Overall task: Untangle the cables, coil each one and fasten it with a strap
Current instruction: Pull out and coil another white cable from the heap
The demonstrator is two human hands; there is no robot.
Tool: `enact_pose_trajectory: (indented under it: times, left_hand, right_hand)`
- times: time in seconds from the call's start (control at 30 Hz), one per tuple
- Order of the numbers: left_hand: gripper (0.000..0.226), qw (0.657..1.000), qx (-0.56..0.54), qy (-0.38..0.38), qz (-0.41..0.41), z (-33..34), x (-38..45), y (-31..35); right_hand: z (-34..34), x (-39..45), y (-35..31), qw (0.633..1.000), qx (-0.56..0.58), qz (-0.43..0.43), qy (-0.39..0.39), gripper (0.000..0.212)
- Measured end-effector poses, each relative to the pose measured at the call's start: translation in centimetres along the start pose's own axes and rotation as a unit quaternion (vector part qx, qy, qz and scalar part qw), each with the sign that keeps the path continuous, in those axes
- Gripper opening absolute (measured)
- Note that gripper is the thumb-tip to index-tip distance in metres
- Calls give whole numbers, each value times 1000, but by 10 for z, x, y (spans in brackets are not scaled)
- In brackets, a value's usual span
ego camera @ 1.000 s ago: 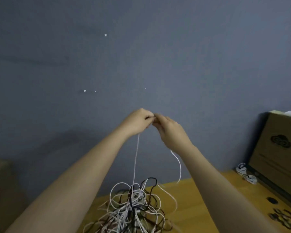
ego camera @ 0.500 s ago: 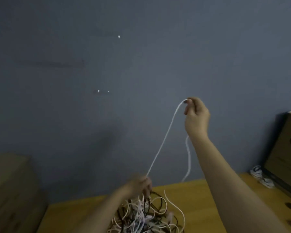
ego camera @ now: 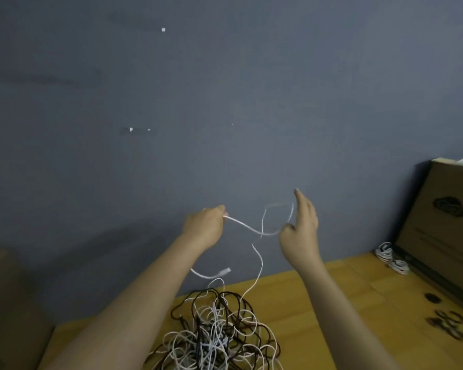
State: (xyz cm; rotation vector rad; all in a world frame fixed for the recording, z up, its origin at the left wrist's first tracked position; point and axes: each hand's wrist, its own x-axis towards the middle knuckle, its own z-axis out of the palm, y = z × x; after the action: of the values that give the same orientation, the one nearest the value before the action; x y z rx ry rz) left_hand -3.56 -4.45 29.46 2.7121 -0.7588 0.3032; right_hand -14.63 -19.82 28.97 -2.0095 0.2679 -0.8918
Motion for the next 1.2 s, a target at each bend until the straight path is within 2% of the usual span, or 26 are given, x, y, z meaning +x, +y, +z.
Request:
enact_pose_trajectory:
  times: [0.07,0.1,0.17,0.2,0.27,0.3,0.33,0.37,0.43,0.47,0.5,0.57,0.63,0.73,0.77,0.8,0.83,0.9,0.93,1.0,1.1,1.2]
  left_hand:
    - [25,1000,10,-11,3,6,0,2]
    - [25,1000,-2,-18,6,9,1,2]
    - [22,998,-49,-34,19,13,1,5]
    - [21,996,-77,-41,28,13,-1,7]
    - [20,987,-145,-61,39,10,-7,11]
    - [19,980,-179,-74,43,8,-12,11]
    - [20,972,-213,-91,46,4,-17,10]
    - [22,958,-260,-110,43,2,-23,5]
    - [27,908,-393,-144,21,-4,-39,-9]
    - [28,879,-451,-152,11,-7,-48,-17]
    - [28,857,-492,-154,8,-8,-55,-25]
    - [23,817,-552,-165,14,-10,-67,-36]
    - [18,764,-618,-184,25,-10,-75,-40]
    - [33,642,-735,-211,61,-15,-81,-37]
    - [37,614,-757,-209,72,-16,-83,-34]
    - [38,601,-769,-203,77,-17,-84,-29]
    - [39,605,-770,-189,71,-16,-84,-25]
    - [37,656,-743,-129,42,-12,-84,-16]
    - [35,680,-728,-84,18,-8,-82,-12]
    - [35,700,-713,-10,-41,0,-78,-9]
    - [39,722,-686,37,-86,16,-69,-12]
    - [32,723,-683,25,-103,36,-58,-17]
  right_hand:
    - [1,-10,-2,988,-73,-127,46,63]
    - [4,-14,0,971,-124,-201,47,58]
    - [17,-15,12,938,-216,-269,-18,52]
    - [23,-15,17,930,-256,-250,-84,49]
    - [35,-16,27,919,-290,-149,-221,41]
    - [38,-18,30,928,-255,-101,-251,31]
    - [41,-19,33,948,-193,-65,-243,21]
    - [43,-19,33,968,-123,-39,-215,21]
    - [42,-15,33,989,36,8,-140,27]
    - [40,-11,32,987,111,30,-111,28]
    - [38,-5,30,982,161,44,-94,28]
    - [35,7,25,976,186,58,-97,28]
    - [38,14,24,976,171,71,-114,27]
    - [53,14,29,986,74,64,-135,29]
    - [59,10,32,986,19,45,-159,32]
    - [65,4,37,978,-47,22,-200,37]
    - [71,-4,41,961,-121,2,-249,41]
    - [80,-27,46,909,-263,-32,-321,43]
    - [84,-39,49,884,-318,-62,-336,42]
    - [89,-62,53,847,-385,-152,-332,40]
    - [86,-89,59,817,-407,-253,-322,37]
    - [75,-100,57,811,-369,-331,-311,23]
